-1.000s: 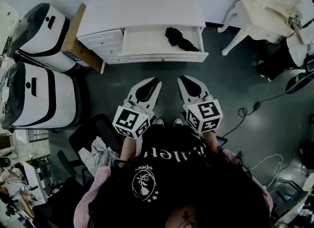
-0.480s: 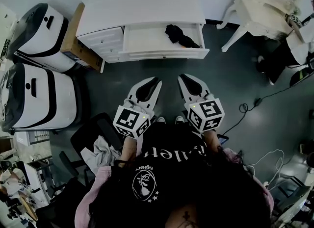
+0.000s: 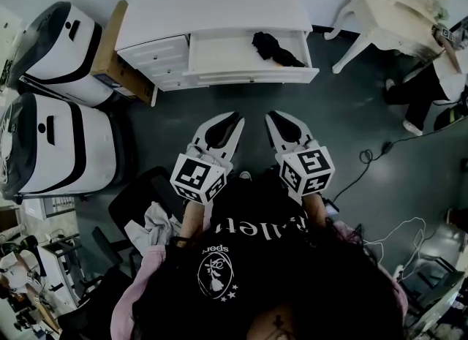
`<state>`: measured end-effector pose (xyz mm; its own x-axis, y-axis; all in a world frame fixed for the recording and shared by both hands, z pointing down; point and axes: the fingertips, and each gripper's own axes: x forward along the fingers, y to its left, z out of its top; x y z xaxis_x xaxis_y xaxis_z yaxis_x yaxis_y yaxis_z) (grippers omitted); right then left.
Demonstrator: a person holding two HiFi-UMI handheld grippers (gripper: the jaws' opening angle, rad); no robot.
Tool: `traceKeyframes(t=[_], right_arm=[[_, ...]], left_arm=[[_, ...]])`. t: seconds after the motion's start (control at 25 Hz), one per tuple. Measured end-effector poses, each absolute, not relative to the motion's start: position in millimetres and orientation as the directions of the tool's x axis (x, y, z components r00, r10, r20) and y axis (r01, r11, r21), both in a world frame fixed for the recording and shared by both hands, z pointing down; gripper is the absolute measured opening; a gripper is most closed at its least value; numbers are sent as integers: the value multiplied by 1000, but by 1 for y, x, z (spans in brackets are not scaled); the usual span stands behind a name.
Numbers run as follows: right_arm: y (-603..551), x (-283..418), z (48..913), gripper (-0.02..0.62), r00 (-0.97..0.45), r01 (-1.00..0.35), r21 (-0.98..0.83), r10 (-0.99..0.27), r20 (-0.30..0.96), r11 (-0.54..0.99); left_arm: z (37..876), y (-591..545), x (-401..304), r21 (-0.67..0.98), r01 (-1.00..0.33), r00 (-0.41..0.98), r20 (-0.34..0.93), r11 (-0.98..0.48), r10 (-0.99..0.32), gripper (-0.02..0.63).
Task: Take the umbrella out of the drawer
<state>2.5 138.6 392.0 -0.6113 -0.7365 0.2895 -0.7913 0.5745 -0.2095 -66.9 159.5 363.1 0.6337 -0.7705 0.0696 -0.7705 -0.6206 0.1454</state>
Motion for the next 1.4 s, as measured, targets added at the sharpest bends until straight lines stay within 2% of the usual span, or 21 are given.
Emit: traceKeyframes(t=[0.72, 1.4], right_arm=[[83, 6, 406, 61, -591, -807, -228, -738, 325, 545], [-111, 77, 423, 61, -664, -747, -269, -657, 357, 608]], left_arm=[[376, 109, -76, 172, -775, 626, 76, -609, -776, 40], [383, -75, 3, 165, -827, 560, 153, -538, -814, 40]])
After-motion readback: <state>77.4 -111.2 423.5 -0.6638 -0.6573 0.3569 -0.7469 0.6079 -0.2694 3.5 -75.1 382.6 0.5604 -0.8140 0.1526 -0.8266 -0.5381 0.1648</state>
